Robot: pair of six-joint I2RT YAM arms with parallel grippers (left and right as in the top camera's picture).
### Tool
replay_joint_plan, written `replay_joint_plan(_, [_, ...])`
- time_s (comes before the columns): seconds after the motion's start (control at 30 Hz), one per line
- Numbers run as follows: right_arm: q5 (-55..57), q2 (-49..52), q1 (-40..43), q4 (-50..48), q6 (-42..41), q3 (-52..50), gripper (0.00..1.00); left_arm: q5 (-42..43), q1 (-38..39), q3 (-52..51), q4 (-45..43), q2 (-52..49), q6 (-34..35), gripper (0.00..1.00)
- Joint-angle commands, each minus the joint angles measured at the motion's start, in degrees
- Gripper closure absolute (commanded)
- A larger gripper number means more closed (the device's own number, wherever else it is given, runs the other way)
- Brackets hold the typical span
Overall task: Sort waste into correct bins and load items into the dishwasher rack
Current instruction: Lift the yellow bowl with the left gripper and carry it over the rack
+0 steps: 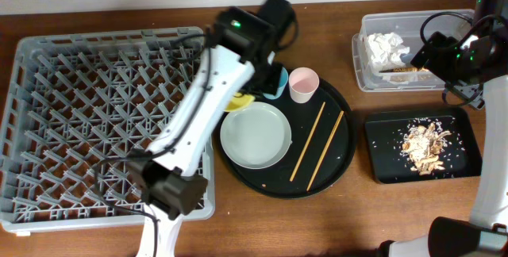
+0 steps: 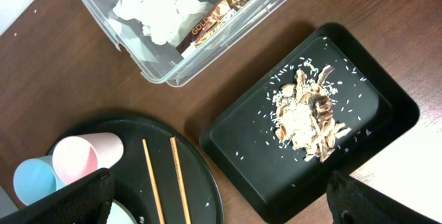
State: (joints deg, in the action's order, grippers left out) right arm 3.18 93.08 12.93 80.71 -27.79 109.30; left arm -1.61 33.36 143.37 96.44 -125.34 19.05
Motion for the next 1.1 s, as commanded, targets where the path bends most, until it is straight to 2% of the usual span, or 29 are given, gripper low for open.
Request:
replay_joint_plan(0.0, [0.31, 0.22, 0.13, 0.04, 0.52, 0.50, 0.01, 0.33, -4.94, 1.53, 0.28, 4.87, 1.05, 0.99])
replay_joint_plan(0.17, [0.31, 0.22, 0.13, 0.04, 0.52, 0.50, 0.01, 1.46, -12.63, 1.42, 0.28, 8.44, 1.03, 1.00])
replay_joint_plan(0.27, [0.31, 0.22, 0.13, 0.04, 0.52, 0.50, 0.01, 7.06, -19.39, 1.22, 0.28, 8.87, 0.61, 0.99])
replay_joint_plan(0.47, [0.33, 0.22, 0.13, 0.04, 0.52, 0.50, 0.01, 12.72, -30.18, -0.48, 0.28, 8.85, 0.61, 0.99])
replay_joint_plan(0.6, [0.33, 0.22, 0.13, 0.04, 0.52, 0.50, 0.01, 20.76, -37.24, -0.85, 0.28, 8.85, 0.15, 0.99])
replay_joint_plan(0.8, [0.31, 0.22, 0.13, 0.04, 0.52, 0.50, 0.01, 31.93, -44.26, -3.89, 0.24, 8.83, -6.99, 0.99])
replay_joint_plan(0.87, [0.33, 0.22, 0.13, 0.04, 0.52, 0.50, 0.01, 37.64, -45.88, -6.29, 0.24, 8.83, -11.56, 0.99])
replay_joint_plan(1.0, [0.31, 0.22, 0.13, 0.04, 0.52, 0.50, 0.01, 51.63, -47.60, -14.12, -0.09, 8.83, -21.05, 1.00])
replay_joint_plan(1.07, [0.33, 0.22, 0.13, 0.04, 0.52, 0.50, 0.01, 54.58, -48.17, -20.26, -1.53, 8.83, -23.45, 1.00])
